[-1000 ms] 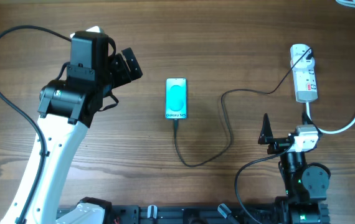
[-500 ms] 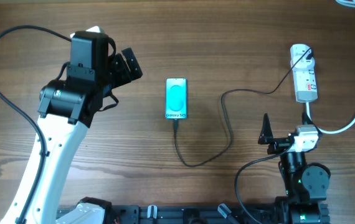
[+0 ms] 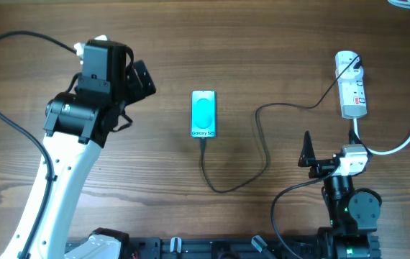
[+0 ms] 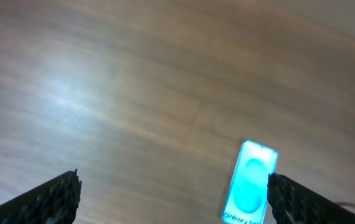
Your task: Plug charger to phone and switch on socket
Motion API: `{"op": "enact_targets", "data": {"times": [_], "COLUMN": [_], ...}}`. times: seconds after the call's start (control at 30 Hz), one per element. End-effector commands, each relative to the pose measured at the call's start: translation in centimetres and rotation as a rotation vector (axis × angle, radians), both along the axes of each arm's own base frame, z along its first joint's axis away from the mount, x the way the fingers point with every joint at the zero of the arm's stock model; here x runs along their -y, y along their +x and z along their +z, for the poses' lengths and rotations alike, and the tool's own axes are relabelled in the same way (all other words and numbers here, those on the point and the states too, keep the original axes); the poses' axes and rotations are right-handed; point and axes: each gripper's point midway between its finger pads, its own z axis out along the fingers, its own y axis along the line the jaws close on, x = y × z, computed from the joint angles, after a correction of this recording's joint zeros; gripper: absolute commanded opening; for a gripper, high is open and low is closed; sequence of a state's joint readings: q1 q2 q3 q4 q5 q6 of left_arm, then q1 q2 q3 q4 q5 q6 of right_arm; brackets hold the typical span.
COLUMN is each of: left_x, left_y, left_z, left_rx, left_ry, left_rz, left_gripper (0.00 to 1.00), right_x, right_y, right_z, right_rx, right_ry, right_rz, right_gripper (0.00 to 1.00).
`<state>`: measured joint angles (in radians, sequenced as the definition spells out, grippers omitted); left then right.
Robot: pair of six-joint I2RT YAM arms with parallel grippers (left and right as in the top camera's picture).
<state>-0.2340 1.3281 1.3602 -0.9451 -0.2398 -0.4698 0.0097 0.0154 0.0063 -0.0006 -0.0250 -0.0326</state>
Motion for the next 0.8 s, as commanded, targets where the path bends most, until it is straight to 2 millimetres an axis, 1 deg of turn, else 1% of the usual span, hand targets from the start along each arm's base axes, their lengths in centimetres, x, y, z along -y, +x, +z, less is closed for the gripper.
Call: {"op": "enact_targets", "data": {"times": [0.0, 0.03, 0.07, 0.17, 0.23, 0.3, 0.37, 0.43, 0.47, 0.5, 0.57, 0.67, 0.77], "left_x": [-1.1, -1.1, -1.3, -2.1, -2.1, -2.9, -3.6, -4.0, -3.9, -3.3, -1.2, 0.9, 1.9], "left_y": [-2.0, -2.5, -3.3, -6.0, -7.9, -9.7, -10.7, -10.8, -10.7, -10.4, -9.5, -8.8, -8.6], "left_z": [-0.1, -0.6, -1.5, -5.5, -7.5, -8.9, -9.4, -9.3, -9.4, -9.3, -9.0, -8.7, -9.0], "left_rx": [-0.014, -0.022, -0.037, -0.105, -0.145, -0.172, -0.169, -0.135, -0.119, -0.092, -0.004, 0.128, 0.246], "left_ry": [0.017, 0.015, 0.017, 0.029, 0.005, 0.01, 0.001, -0.009, -0.011, -0.012, -0.028, -0.059, -0.092], "left_rz": [0.023, 0.02, 0.018, 0.024, 0.012, 0.028, 0.06, 0.068, 0.044, -0.031, -0.228, -0.409, -0.478], "left_gripper": [1.0, 1.0, 1.0, 1.0, 1.0, 1.0, 1.0, 1.0, 1.0, 1.0, 1.0, 1.0, 1.0], "right_x": [-0.1, -0.1, -0.1, -0.1, -0.1, -0.1, -0.1, -0.1, -0.1, -0.1, -0.1, -0.1, -0.1], "right_y": [-0.1, -0.1, -0.1, -0.1, -0.1, -0.1, -0.1, -0.1, -0.1, -0.1, -0.1, -0.1, -0.1], "right_z": [0.3, 0.3, 0.3, 0.3, 0.3, 0.3, 0.3, 0.3, 0.3, 0.3, 0.3, 0.3, 0.3], "right_rx": [0.014, 0.014, 0.014, 0.014, 0.014, 0.014, 0.014, 0.014, 0.014, 0.014, 0.014, 0.014, 0.014], "right_ry": [-0.019, -0.019, -0.02, -0.019, -0.019, -0.019, -0.019, -0.02, -0.02, -0.019, -0.019, -0.019, -0.02], "right_rz": [0.003, 0.003, 0.003, 0.003, 0.003, 0.003, 0.003, 0.003, 0.003, 0.003, 0.003, 0.003, 0.003], "right_gripper": [1.0, 1.0, 1.0, 1.0, 1.0, 1.0, 1.0, 1.0, 1.0, 1.0, 1.0, 1.0, 1.0]}}
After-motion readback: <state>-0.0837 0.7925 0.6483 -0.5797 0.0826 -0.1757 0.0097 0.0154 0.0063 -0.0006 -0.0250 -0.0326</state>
